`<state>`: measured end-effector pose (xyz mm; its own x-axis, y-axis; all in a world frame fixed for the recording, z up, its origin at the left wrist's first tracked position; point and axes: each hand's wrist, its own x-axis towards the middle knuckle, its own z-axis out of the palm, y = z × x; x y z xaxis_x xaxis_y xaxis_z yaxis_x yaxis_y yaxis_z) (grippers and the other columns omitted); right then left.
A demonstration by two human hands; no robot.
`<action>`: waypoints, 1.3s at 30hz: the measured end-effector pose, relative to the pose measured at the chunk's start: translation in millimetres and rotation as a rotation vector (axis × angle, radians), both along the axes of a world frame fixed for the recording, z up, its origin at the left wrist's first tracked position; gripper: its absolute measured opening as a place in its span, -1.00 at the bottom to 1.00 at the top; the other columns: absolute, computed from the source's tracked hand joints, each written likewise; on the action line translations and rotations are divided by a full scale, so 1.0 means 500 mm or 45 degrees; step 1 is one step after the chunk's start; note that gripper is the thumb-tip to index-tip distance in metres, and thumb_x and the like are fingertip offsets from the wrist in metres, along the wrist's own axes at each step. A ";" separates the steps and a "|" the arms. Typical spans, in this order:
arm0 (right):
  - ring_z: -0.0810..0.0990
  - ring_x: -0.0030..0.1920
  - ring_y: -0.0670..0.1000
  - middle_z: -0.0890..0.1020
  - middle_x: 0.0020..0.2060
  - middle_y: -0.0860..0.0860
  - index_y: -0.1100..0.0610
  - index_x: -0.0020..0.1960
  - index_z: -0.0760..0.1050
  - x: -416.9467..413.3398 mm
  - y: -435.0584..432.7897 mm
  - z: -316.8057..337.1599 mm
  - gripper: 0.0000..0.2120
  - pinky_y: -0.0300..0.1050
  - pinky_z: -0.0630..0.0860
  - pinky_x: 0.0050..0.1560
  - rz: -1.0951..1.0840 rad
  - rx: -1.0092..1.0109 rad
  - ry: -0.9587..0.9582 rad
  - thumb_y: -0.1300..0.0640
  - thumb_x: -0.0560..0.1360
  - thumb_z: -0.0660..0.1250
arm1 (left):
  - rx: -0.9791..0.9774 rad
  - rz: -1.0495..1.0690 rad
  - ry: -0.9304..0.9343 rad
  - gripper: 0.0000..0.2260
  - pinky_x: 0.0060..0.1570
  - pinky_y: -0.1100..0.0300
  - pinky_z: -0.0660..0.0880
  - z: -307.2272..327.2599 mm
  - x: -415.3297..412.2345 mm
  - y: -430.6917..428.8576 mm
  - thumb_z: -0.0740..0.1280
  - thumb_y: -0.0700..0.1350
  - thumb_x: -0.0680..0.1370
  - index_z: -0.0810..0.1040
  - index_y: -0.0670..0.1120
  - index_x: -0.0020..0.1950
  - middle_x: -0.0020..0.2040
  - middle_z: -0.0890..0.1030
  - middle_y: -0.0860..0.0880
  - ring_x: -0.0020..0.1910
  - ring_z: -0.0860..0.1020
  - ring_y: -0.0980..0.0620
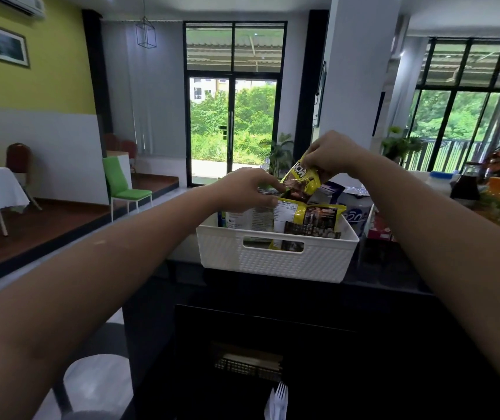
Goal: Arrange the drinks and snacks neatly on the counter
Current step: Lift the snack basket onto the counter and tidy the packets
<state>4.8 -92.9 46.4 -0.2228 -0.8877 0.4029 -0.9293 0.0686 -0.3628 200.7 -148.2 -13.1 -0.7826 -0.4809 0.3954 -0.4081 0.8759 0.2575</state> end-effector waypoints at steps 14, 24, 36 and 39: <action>0.46 0.24 0.07 0.45 0.35 0.10 0.12 0.07 0.63 -0.055 0.057 0.064 -0.82 -0.05 0.33 0.18 0.152 -0.125 0.551 0.24 0.48 0.37 | -0.062 0.018 0.010 -0.84 0.04 0.13 0.46 -0.004 -0.009 0.004 0.37 -0.07 0.51 0.62 -0.06 0.07 0.05 0.63 -0.04 0.04 0.54 0.00; 0.46 -0.04 0.03 0.57 0.03 0.16 0.23 0.15 0.50 -0.037 0.070 0.075 -0.79 -0.09 0.35 -0.05 0.064 -0.139 0.433 0.19 0.57 0.23 | -0.074 0.030 0.030 -0.85 -0.03 0.17 0.46 -0.006 -0.011 0.005 0.36 -0.08 0.52 0.61 -0.08 0.05 0.00 0.62 -0.04 -0.03 0.55 0.02; 0.51 -0.12 0.03 0.54 -0.11 0.06 0.23 0.12 0.55 0.015 0.047 0.060 -0.78 -0.13 0.43 -0.15 0.024 -0.456 0.261 0.24 0.56 0.18 | -0.126 0.085 0.075 -0.83 -0.12 0.13 0.47 -0.011 -0.019 0.004 0.36 0.01 0.52 0.61 -0.07 -0.01 -0.10 0.61 -0.02 -0.13 0.53 0.02; 0.51 -0.14 0.05 0.53 -0.16 0.06 0.25 0.09 0.57 0.009 0.041 0.047 -0.77 -0.12 0.43 -0.18 -0.071 -0.294 0.249 0.30 0.51 0.20 | -0.119 0.091 0.086 -0.84 -0.13 0.14 0.46 -0.012 -0.023 0.002 0.36 0.02 0.52 0.61 -0.05 -0.02 -0.10 0.59 0.01 -0.13 0.53 0.02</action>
